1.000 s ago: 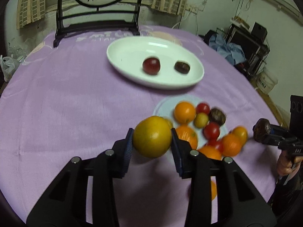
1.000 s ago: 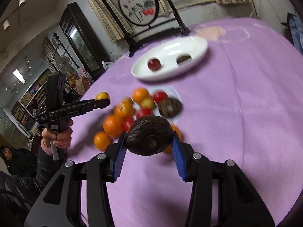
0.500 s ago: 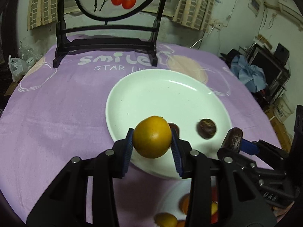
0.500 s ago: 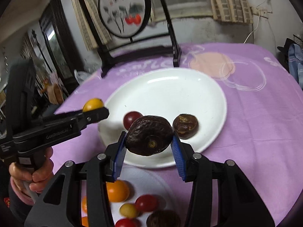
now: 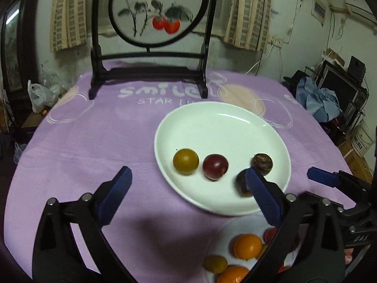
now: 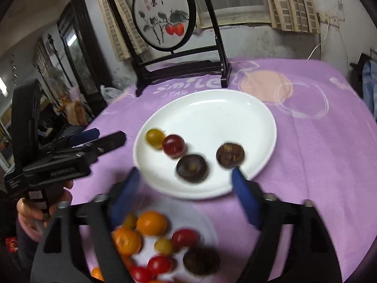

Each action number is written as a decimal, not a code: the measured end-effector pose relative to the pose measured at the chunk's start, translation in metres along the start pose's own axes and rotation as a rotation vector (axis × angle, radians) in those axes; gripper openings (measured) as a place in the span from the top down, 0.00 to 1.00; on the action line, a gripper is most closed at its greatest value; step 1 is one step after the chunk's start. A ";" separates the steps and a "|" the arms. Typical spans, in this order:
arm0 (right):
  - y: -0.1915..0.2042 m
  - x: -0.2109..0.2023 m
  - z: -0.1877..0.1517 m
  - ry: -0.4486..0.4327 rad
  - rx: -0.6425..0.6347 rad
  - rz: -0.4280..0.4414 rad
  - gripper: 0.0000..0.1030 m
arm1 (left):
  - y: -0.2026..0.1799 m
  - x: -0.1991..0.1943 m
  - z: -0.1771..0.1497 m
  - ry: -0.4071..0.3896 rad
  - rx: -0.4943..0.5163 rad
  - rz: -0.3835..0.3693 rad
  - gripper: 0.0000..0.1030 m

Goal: Organize fruits
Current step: 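Lower both fruits onto the white oval plate and open both tools, then grasp a small orange with the right tool while the left tool grasps a mandarin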

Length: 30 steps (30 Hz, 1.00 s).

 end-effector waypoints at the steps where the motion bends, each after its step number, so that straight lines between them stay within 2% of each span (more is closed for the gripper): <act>1: -0.002 -0.006 -0.007 0.000 0.017 0.029 0.15 | 0.000 -0.009 -0.005 -0.004 0.004 0.000 0.02; 5: -0.006 -0.035 -0.030 -0.025 0.029 0.025 0.15 | -0.004 -0.031 -0.034 0.042 0.041 -0.064 0.02; 10: 0.000 -0.068 -0.055 -0.040 -0.014 0.062 0.15 | -0.016 -0.059 -0.085 0.140 0.070 -0.241 0.02; 13: 0.013 -0.083 -0.073 0.005 -0.058 0.168 0.15 | -0.018 -0.073 -0.119 0.196 0.065 -0.340 0.02; 14: 0.019 -0.085 -0.079 0.016 -0.089 0.189 0.15 | -0.017 -0.076 -0.127 0.212 0.064 -0.353 0.02; 18: 0.043 -0.083 -0.097 0.050 -0.253 0.147 0.19 | -0.018 -0.088 -0.143 0.213 0.095 -0.373 0.02; 21: 0.057 -0.078 -0.108 0.068 -0.357 0.124 0.21 | -0.019 -0.090 -0.143 0.209 0.110 -0.376 0.02; 24: 0.062 -0.065 -0.115 0.105 -0.469 0.062 0.26 | -0.021 -0.090 -0.144 0.217 0.121 -0.382 0.02; 30: 0.064 -0.041 -0.126 0.211 -0.587 0.024 0.39 | -0.025 -0.092 -0.147 0.217 0.161 -0.370 0.02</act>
Point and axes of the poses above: each gripper's, at about its wrist camera, not at the fingertips, and x roughly the way its jaws point, y to its left, z to its top, the point moved 7 cm from there along x, roughly the way its jaws point, and after that the axes turned 7 degrees about -y, right-handed, at the moved point
